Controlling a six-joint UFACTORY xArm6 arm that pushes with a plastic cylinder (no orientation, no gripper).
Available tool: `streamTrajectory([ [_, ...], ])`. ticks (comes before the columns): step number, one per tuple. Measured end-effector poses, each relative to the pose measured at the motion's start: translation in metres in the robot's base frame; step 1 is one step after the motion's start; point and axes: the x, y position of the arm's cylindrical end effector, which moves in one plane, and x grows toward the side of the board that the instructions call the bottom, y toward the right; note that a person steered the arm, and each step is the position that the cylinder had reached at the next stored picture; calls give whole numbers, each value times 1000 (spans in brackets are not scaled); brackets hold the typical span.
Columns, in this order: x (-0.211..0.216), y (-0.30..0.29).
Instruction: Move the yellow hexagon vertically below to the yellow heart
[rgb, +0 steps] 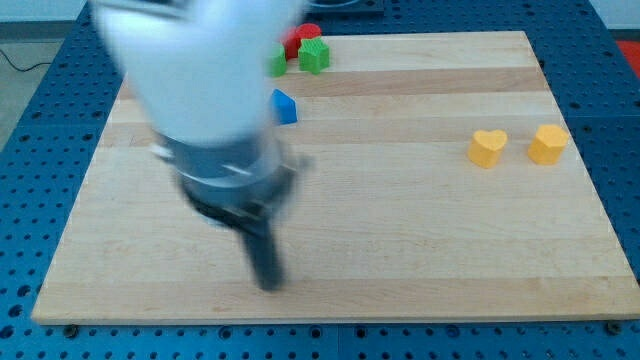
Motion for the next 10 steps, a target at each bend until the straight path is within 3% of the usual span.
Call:
streamTrajectory([
  [1, 11, 100],
  [2, -4, 205],
  [3, -46, 312],
  [4, -79, 363],
  [5, -82, 366],
  [7, -175, 365],
  [8, -188, 344],
  [10, -169, 225],
])
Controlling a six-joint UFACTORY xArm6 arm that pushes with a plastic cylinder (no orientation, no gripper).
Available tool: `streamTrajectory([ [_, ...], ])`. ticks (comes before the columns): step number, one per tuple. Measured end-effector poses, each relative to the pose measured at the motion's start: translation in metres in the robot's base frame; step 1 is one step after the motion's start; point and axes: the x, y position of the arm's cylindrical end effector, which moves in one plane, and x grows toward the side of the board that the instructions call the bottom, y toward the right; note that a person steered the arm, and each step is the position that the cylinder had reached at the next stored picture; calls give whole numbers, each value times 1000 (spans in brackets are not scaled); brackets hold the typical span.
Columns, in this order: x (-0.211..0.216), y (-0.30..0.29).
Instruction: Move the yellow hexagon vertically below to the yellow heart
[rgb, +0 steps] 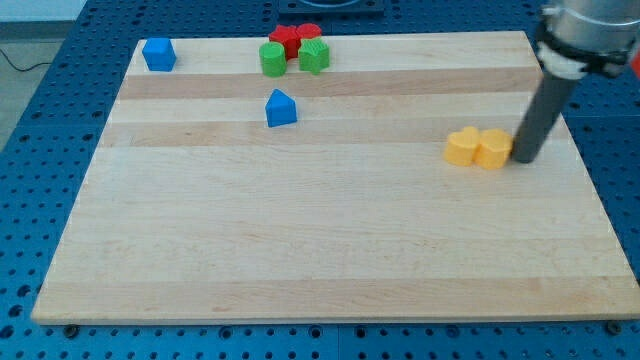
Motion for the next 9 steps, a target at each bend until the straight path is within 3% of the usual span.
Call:
streamTrajectory([
  [1, 6, -7],
  [3, -53, -3],
  [4, -27, -43],
  [5, 32, -52],
  [6, 56, -52],
  [9, 18, 2],
])
